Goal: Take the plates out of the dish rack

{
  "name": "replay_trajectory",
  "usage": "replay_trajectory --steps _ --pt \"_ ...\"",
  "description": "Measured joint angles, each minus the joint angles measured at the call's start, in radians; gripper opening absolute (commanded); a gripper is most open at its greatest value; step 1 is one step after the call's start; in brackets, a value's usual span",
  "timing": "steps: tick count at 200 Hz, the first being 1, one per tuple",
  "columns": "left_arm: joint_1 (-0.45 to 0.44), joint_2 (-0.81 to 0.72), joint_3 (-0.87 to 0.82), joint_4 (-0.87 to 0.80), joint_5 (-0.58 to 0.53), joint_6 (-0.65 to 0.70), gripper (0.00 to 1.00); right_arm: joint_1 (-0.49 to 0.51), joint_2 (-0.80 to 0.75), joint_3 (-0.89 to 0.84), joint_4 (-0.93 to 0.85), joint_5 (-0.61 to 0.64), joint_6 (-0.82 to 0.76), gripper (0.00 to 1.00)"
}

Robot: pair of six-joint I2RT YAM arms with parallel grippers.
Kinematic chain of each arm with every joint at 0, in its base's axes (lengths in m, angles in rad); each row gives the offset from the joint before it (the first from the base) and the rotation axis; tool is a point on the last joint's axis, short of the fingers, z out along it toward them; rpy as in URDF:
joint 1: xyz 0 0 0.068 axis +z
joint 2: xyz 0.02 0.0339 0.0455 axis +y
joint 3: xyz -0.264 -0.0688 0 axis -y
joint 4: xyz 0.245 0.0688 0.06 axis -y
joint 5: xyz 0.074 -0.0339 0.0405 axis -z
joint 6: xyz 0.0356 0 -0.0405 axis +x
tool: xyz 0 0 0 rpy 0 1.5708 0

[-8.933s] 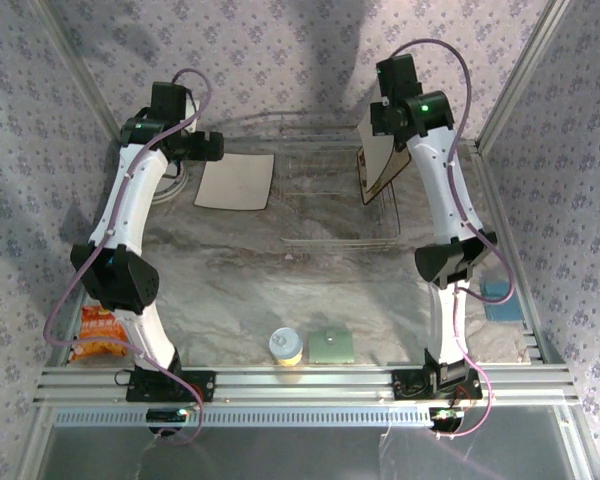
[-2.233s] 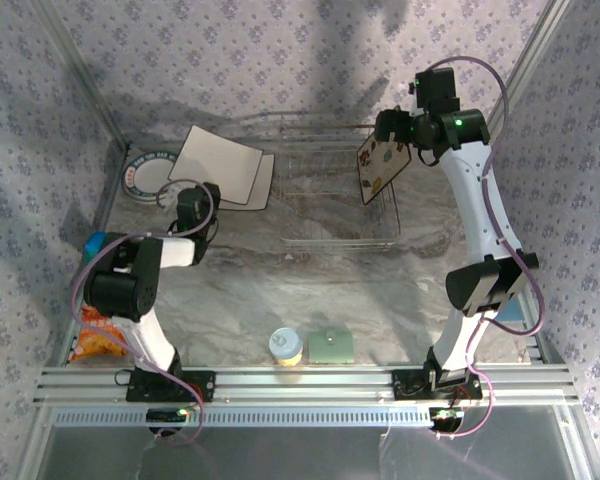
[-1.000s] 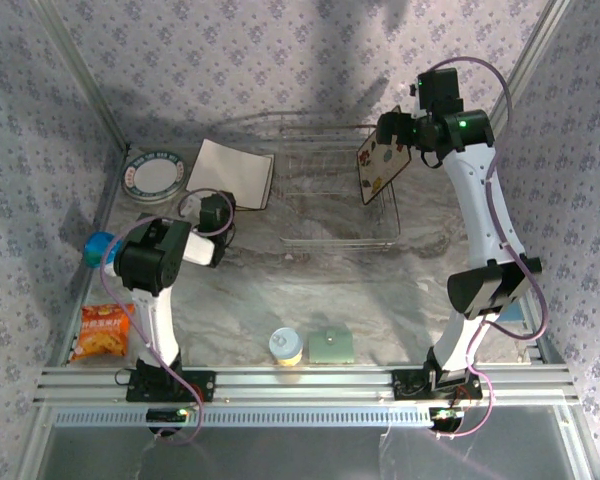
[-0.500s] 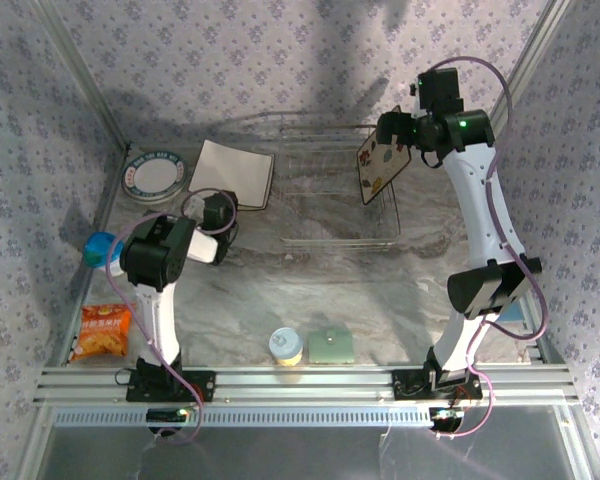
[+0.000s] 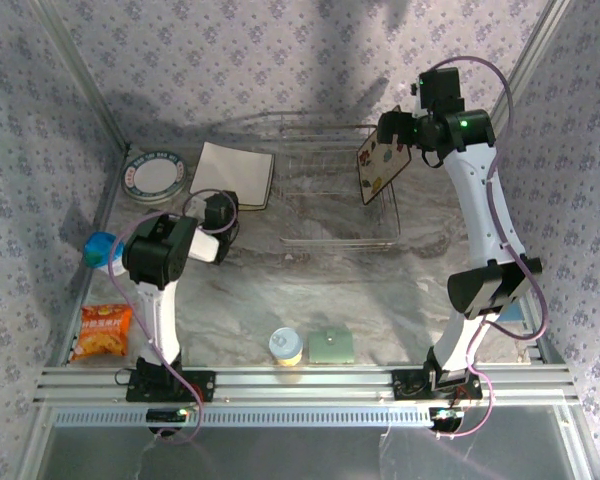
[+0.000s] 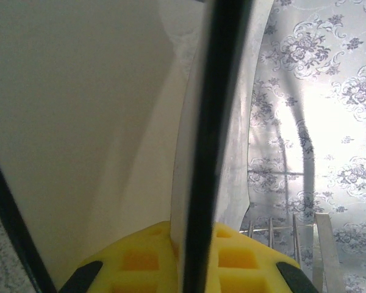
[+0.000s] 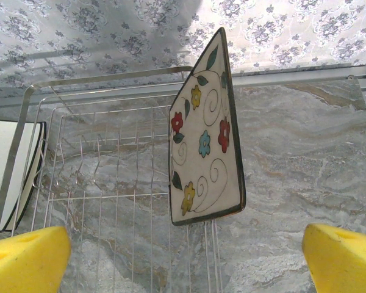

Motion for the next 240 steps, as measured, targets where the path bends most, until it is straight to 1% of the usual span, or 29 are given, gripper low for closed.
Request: replay_trajectory --steps 28,111,126,166,179,199,240 --pt "0.000 0.000 0.000 0.000 0.004 -0.009 0.13 0.000 0.000 0.000 0.000 0.000 0.000 0.99" --pt "0.003 -0.002 0.006 -0.020 0.021 -0.050 0.18 0.000 0.000 0.000 0.000 0.000 0.000 0.99" --pt "0.006 -0.007 0.008 -0.030 0.027 -0.055 0.22 0.000 0.000 0.000 0.000 0.000 0.000 0.99" --pt "0.013 -0.053 0.020 -0.127 0.058 -0.055 0.36 0.000 0.000 0.000 0.000 0.000 0.000 0.99" --pt "0.013 -0.067 0.027 -0.159 0.067 -0.055 0.42 0.000 0.000 0.000 0.000 0.000 0.000 0.99" --pt "0.018 -0.088 0.033 -0.205 0.079 -0.051 0.45 0.000 0.000 0.002 0.000 -0.001 0.000 0.99" --pt "0.026 -0.110 0.037 -0.275 0.103 -0.049 0.46 0.000 0.000 0.010 0.001 -0.004 0.000 0.99"
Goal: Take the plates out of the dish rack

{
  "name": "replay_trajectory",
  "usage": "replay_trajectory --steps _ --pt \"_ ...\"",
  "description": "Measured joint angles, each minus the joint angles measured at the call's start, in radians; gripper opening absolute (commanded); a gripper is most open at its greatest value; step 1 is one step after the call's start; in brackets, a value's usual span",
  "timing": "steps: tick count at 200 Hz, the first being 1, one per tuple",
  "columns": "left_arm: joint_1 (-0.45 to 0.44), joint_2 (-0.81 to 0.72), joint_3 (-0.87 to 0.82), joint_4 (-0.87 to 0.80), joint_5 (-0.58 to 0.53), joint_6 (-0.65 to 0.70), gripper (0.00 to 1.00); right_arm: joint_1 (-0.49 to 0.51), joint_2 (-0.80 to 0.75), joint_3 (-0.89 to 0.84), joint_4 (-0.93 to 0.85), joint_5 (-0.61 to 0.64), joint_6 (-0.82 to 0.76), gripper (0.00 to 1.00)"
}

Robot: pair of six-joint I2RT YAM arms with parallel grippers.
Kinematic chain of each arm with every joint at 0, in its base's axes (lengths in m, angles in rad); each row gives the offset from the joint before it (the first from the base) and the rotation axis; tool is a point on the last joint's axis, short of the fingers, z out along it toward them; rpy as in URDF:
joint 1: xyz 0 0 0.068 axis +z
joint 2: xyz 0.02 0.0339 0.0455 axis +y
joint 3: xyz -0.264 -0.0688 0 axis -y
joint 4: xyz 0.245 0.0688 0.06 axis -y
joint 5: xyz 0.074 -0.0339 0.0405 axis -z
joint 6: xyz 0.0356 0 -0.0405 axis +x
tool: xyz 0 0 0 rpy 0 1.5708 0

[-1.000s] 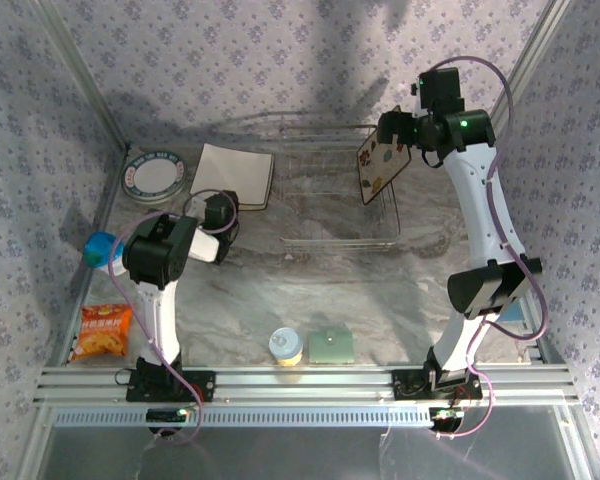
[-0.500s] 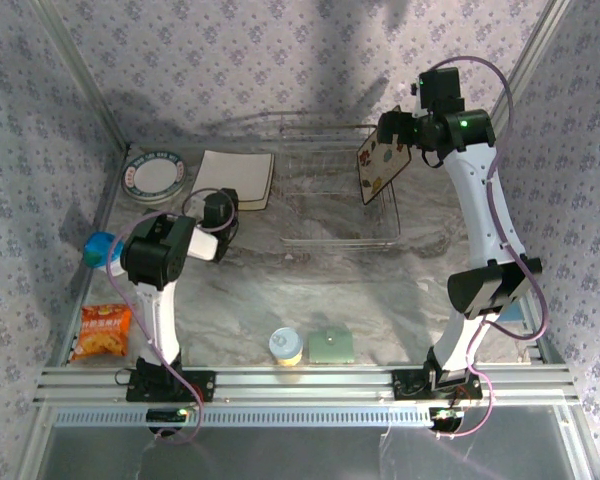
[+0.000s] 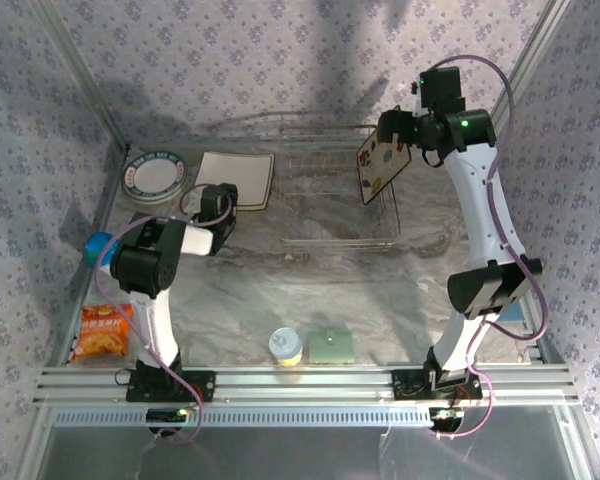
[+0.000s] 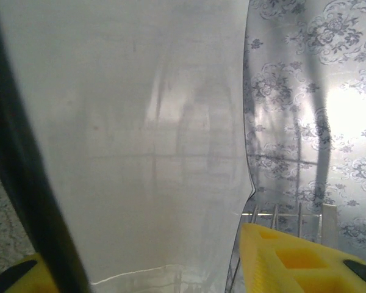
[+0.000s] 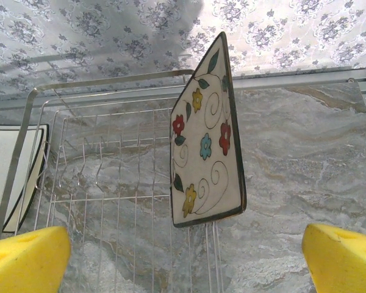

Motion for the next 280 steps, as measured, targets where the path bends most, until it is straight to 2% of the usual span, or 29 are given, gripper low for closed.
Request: replay_trajectory --steps 25,49,69,180,216,280 --pt "0.003 -0.008 0.010 -0.032 0.023 0.011 0.50 0.000 0.000 0.005 0.000 -0.005 0.000 0.99" --pt "0.010 -0.020 0.026 -0.077 0.047 0.031 0.64 0.000 0.000 0.006 0.000 -0.007 0.000 0.99" --pt "0.016 -0.037 0.033 -0.118 0.067 0.050 0.72 0.000 0.000 0.007 0.000 -0.007 0.000 0.99" --pt "0.039 -0.064 0.073 -0.264 0.160 0.148 0.77 -0.008 0.000 0.006 0.001 -0.015 0.000 0.99" --pt "0.043 -0.064 0.109 -0.322 0.190 0.185 0.88 -0.011 0.000 0.001 0.005 -0.016 0.000 0.99" --pt "0.043 -0.064 0.142 -0.368 0.224 0.222 0.98 -0.019 -0.002 -0.014 0.020 -0.031 0.000 0.99"
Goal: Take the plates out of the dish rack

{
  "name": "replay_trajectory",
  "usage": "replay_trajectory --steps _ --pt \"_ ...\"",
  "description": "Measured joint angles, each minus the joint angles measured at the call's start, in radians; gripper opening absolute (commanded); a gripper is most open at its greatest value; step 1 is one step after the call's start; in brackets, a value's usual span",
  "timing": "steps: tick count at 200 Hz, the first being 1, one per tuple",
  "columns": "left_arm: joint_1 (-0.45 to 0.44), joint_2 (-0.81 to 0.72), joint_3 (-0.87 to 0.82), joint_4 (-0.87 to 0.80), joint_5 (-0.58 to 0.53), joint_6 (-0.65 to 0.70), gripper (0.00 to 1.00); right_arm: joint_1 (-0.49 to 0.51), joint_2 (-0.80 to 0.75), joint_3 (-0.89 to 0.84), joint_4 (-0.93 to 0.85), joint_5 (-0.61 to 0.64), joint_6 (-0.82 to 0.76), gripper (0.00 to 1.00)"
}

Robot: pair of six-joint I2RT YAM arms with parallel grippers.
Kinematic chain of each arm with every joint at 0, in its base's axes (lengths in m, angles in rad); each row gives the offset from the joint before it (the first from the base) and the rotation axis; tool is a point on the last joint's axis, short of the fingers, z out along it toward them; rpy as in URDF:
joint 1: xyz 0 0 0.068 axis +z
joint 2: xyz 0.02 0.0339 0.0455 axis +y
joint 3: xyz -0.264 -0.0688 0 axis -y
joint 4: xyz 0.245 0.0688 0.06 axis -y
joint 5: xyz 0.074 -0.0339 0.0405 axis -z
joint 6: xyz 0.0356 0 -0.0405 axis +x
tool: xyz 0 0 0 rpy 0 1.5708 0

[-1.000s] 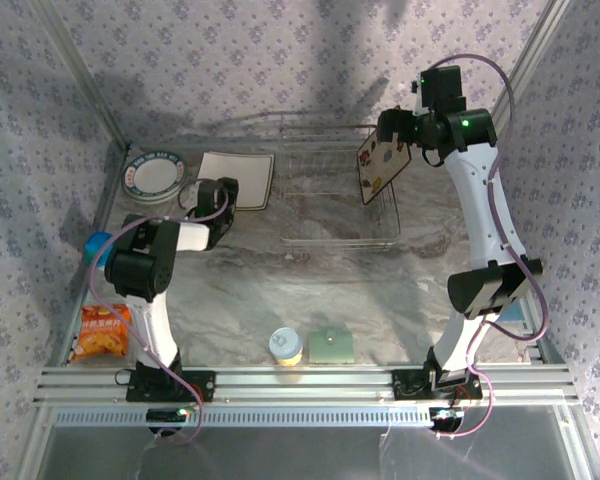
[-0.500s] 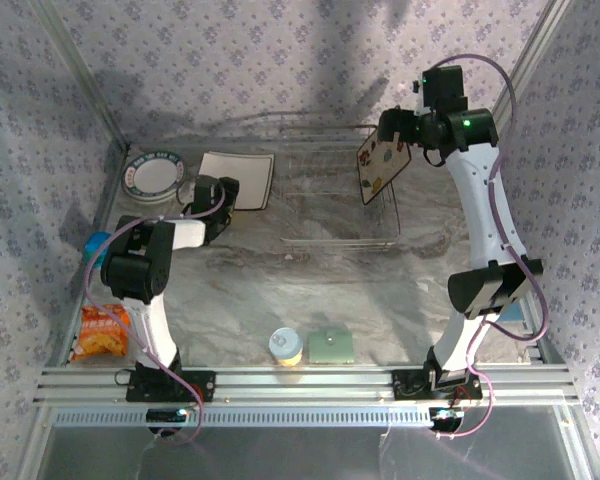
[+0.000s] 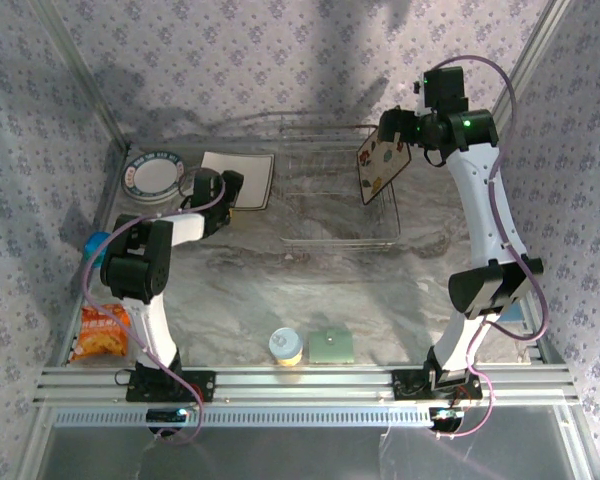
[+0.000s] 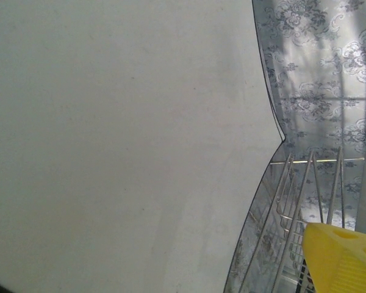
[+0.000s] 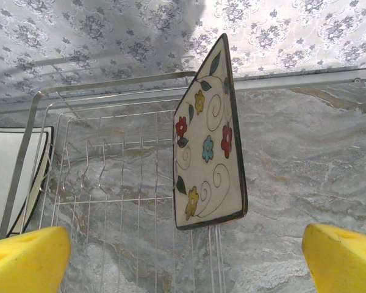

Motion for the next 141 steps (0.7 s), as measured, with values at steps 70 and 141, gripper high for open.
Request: replay_trajectory --steps 70,141 --pt "0.004 0.007 0.051 -0.097 0.063 0.055 0.99 -0.006 -0.002 -0.017 0.022 -0.011 0.000 0.99" --pt "0.013 0.016 0.116 -0.241 0.163 0.126 0.99 -0.019 -0.013 -0.048 0.044 -0.023 0.001 0.99"
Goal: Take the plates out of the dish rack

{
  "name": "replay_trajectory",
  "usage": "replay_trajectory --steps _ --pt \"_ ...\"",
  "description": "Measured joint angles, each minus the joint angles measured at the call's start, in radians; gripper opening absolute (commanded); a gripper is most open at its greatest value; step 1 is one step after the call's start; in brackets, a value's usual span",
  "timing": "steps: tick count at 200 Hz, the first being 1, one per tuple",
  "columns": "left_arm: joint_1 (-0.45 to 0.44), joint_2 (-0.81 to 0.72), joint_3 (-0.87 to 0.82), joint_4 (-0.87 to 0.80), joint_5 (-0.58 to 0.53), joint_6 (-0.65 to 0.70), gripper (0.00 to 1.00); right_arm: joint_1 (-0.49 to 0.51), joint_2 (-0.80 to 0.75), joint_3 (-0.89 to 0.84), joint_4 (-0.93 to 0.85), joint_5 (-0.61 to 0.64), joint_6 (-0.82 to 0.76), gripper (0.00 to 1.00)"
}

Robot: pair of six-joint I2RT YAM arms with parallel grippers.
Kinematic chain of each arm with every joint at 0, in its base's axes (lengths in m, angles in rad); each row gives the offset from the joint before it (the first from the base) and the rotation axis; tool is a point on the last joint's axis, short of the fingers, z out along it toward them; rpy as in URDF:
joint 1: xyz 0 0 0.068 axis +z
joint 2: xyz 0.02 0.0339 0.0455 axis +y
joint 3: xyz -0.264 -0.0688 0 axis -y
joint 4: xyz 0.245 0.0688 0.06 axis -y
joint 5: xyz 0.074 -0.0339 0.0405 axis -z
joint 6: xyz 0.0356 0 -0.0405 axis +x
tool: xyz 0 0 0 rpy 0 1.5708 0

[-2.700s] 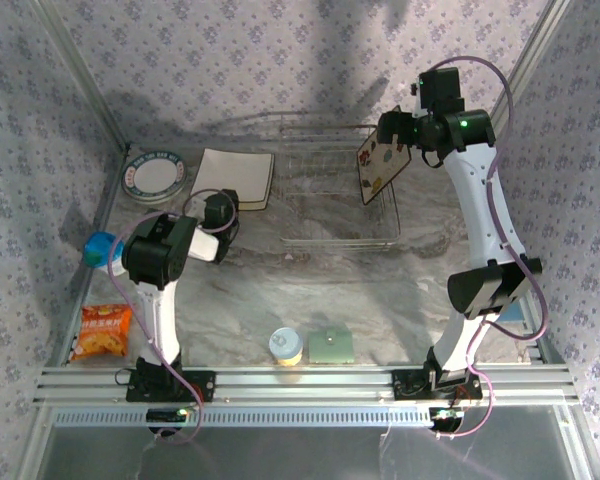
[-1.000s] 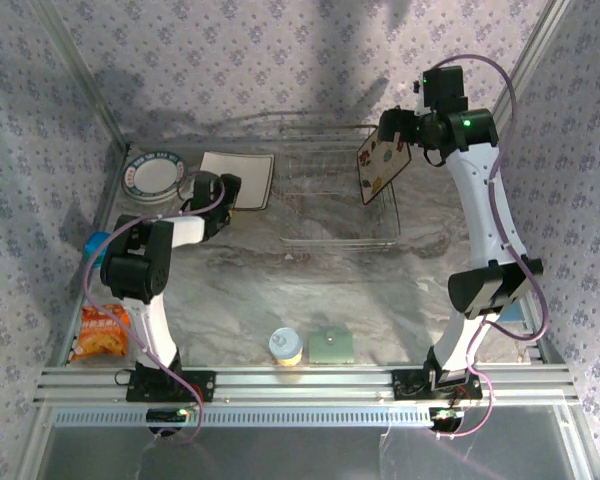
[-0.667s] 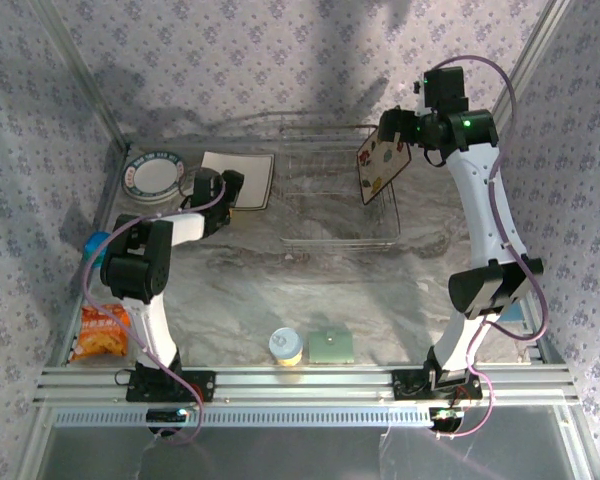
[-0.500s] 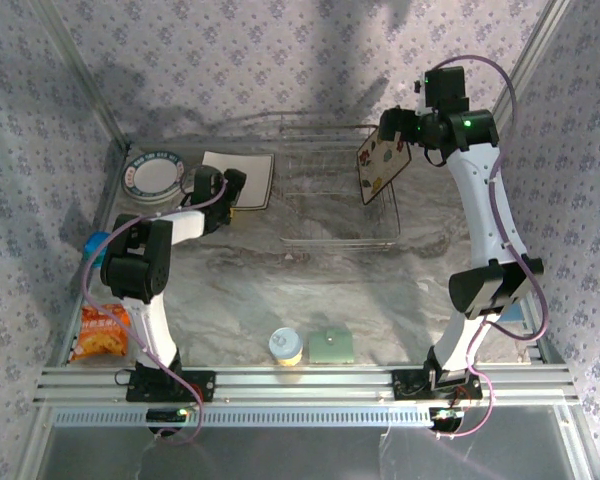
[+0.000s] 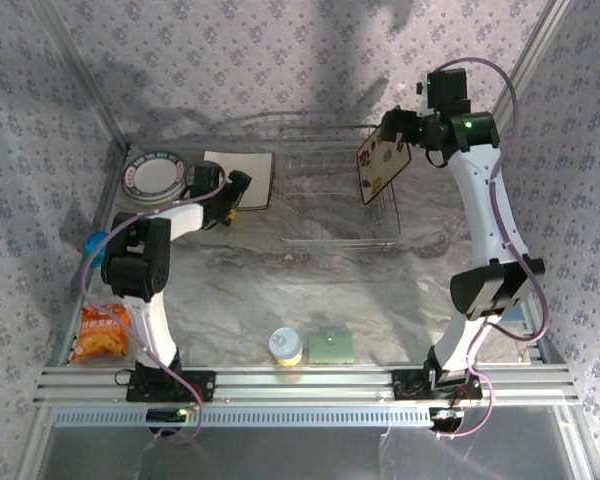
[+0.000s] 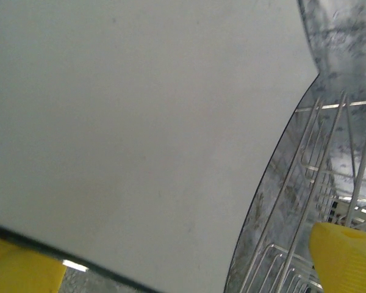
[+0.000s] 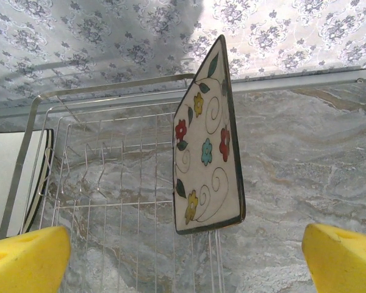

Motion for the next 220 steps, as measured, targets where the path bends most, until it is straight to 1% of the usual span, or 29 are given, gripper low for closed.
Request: replay_trajectory --steps 30,56,78,93,113,136,151,160,176,190,203,220 --pt "0.002 0.013 0.016 -0.059 0.051 0.027 0.99 -0.004 -0.010 -0.022 0.013 -0.008 0.002 0.99" --pt "0.004 0.021 0.027 -0.112 0.072 0.048 0.99 -0.008 -0.016 -0.031 0.026 -0.016 0.003 0.99" --pt "0.004 0.021 0.044 -0.145 0.071 0.074 0.99 -0.015 -0.018 -0.038 0.035 -0.018 0.004 0.99" --pt "0.000 0.015 0.060 -0.183 0.046 0.120 0.99 -0.021 -0.018 -0.039 0.035 -0.016 0.003 0.99" --pt "-0.012 -0.030 0.093 -0.281 -0.035 0.237 0.99 -0.024 -0.016 -0.039 0.034 0.008 0.003 0.99" --pt "-0.036 -0.135 0.187 -0.429 -0.169 0.439 0.99 -0.025 0.010 -0.025 0.023 0.055 0.002 0.99" --pt "-0.047 -0.195 0.311 -0.539 -0.242 0.584 0.99 -0.027 0.043 -0.011 0.013 0.079 -0.001 0.99" --pt "-0.049 -0.215 0.419 -0.619 -0.284 0.672 0.99 -0.028 0.069 0.002 0.003 0.093 -0.002 0.99" --pt "-0.046 -0.211 0.641 -0.782 -0.354 0.820 0.99 -0.030 0.128 0.039 -0.015 0.111 -0.006 1.00" --pt "-0.037 -0.190 0.819 -0.909 -0.415 0.917 0.99 -0.030 0.183 0.080 -0.033 0.120 -0.010 1.00" --pt "-0.024 -0.181 0.906 -0.983 -0.456 0.982 0.99 -0.030 0.235 0.122 -0.054 0.121 -0.010 1.00" --pt "0.003 -0.179 0.924 -1.051 -0.470 1.032 0.99 -0.030 0.298 0.179 -0.079 0.121 -0.013 0.96"
